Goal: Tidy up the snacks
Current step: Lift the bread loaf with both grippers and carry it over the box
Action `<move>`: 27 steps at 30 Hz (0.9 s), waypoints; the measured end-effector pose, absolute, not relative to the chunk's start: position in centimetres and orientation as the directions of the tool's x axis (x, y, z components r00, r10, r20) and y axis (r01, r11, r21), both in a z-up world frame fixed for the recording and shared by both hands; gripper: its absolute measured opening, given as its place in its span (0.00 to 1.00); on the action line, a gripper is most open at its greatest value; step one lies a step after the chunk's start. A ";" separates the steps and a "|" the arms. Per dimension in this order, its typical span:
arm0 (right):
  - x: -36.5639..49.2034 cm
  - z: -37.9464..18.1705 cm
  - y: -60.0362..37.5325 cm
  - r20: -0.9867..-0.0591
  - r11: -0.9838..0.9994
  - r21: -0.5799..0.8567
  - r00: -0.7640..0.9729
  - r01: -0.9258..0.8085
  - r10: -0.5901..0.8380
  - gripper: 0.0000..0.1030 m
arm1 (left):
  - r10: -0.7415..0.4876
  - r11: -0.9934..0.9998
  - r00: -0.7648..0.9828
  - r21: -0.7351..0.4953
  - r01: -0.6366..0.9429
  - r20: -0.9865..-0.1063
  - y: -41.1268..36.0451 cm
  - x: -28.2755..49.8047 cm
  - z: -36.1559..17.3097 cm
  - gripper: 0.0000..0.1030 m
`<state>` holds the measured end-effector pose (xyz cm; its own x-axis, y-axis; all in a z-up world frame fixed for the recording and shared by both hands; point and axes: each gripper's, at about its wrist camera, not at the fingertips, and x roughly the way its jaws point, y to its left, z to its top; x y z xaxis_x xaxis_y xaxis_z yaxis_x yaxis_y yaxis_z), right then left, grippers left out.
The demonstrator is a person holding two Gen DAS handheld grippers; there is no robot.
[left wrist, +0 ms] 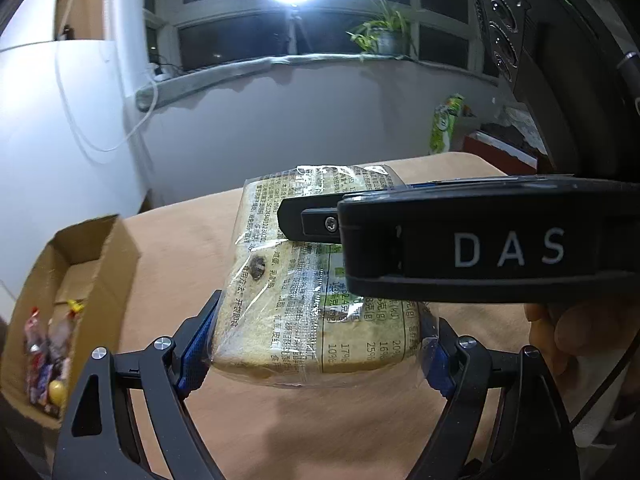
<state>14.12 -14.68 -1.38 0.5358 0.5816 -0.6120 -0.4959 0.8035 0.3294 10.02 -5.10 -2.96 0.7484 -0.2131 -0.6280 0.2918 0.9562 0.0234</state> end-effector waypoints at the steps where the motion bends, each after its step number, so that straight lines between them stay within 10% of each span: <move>1: 14.0 -1.3 -14.0 -0.612 0.799 0.327 0.532 -0.504 0.586 0.65 | -0.208 0.958 0.752 0.023 0.284 -0.625 -4.7 9.7 -2.9 0.82; 27: 12.2 1.0 4.9 -0.591 0.603 0.303 0.350 -0.738 0.726 0.65 | 0.014 1.000 0.826 0.024 0.000 -0.563 10.2 4.7 -0.6 0.82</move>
